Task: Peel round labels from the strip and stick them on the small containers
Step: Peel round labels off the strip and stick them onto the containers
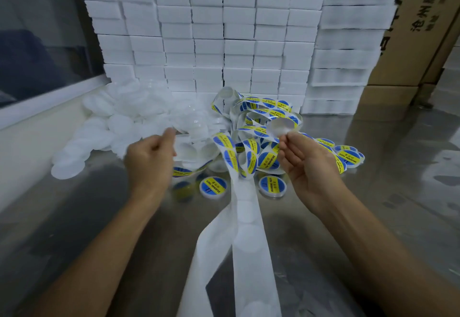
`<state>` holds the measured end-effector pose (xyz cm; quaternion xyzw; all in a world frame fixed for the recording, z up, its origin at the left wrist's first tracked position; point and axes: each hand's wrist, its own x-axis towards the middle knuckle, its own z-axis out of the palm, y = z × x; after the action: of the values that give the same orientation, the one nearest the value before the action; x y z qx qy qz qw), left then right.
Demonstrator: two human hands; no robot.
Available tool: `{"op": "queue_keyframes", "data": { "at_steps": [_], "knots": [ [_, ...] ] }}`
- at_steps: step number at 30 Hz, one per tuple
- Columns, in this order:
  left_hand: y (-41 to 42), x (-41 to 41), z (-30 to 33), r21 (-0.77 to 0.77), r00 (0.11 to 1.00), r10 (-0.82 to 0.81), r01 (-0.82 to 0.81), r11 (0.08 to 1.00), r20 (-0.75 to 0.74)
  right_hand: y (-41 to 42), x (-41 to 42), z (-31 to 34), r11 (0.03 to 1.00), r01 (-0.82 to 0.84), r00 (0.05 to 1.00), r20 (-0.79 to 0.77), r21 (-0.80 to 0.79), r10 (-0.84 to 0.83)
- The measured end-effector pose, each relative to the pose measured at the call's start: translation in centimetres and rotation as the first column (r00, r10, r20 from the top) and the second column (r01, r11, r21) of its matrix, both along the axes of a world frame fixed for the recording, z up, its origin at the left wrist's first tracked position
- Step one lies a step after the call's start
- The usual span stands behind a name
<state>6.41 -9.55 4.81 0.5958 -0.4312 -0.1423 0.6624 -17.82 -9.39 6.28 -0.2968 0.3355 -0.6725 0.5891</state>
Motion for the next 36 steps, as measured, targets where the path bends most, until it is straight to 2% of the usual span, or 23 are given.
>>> {"op": "queue_keyframes", "data": {
  "at_steps": [2, 3, 4, 5, 7, 9, 13, 16, 18, 24, 26, 28, 30, 36],
  "knots": [
    [-0.8, 2.7, -0.9, -0.019, 0.968, 0.184, -0.183, 0.983, 0.172, 0.2, 0.1, 0.1, 0.998, 0.007, 0.999, -0.043, -0.057, -0.01],
    [-1.1, 4.1, -1.5, 0.021, 0.927, 0.224, -0.241, 0.97, 0.3, 0.3, 0.2, 0.1, 0.997, 0.014, 0.998, -0.062, -0.08, -0.019],
    [-1.6, 5.3, -2.1, 0.113, 0.878, 0.198, -0.272, 0.956, 0.436, 0.5, 0.3, 0.2, 0.995, 0.023, 0.996, -0.079, -0.1, -0.03],
    [-2.1, 6.3, -2.8, 0.253, 0.83, 0.104, -0.283, 0.925, 0.548, 0.6, 0.4, 0.2, 0.993, 0.034, 0.994, -0.097, -0.116, -0.045],
    [-2.7, 7.4, -3.6, 0.493, 0.762, -0.082, -0.328, 0.806, 0.642, 0.7, 0.5, 0.3, 0.988, 0.06, 0.985, -0.149, -0.14, -0.081],
    [-2.9, 7.3, -3.9, 0.543, 0.737, -0.105, -0.385, 0.746, 0.668, 0.8, 0.6, 0.5, 0.986, 0.073, 0.975, -0.195, -0.148, -0.102],
    [-2.9, 7.3, -3.6, 0.399, 0.688, 0.046, -0.472, 0.786, 0.725, 1.1, 0.6, 0.7, 0.984, 0.088, 0.957, -0.262, -0.153, -0.126],
    [-2.3, 7.0, -3.2, 0.351, 0.715, 0.097, -0.451, 0.821, 0.692, 1.1, 0.7, 0.6, 0.983, 0.095, 0.946, -0.292, -0.158, -0.138],
    [-2.1, 6.7, -3.1, 0.282, 0.702, 0.15, -0.461, 0.842, 0.697, 1.1, 0.8, 0.6, 0.983, 0.099, 0.94, -0.31, -0.156, -0.143],
    [-2.1, 6.4, -3.1, 0.155, 0.644, 0.283, -0.536, 0.83, 0.711, 1.0, 0.7, 0.4, 0.981, 0.105, 0.923, -0.351, -0.162, -0.156],
    [-2.2, 6.8, -3.3, 0.189, 0.66, 0.246, -0.515, 0.836, 0.71, 0.9, 0.8, 0.3, 0.982, 0.1, 0.921, -0.359, -0.16, -0.152],
    [-2.5, 7.2, -3.7, 0.333, 0.68, 0.1, -0.476, 0.814, 0.726, 0.9, 0.8, 0.2, 0.982, 0.099, 0.919, -0.365, -0.159, -0.151],
    [-2.6, 7.4, -3.9, 0.414, 0.688, 0.012, -0.45, 0.791, 0.725, 0.9, 0.8, 0.1, 0.982, 0.095, 0.917, -0.37, -0.162, -0.15],
    [-2.4, 7.4, -3.6, 0.289, 0.733, 0.093, -0.378, 0.879, 0.674, 0.9, 0.9, 0.1, 0.98, 0.089, 0.912, -0.381, -0.178, -0.152]
  ]
}}
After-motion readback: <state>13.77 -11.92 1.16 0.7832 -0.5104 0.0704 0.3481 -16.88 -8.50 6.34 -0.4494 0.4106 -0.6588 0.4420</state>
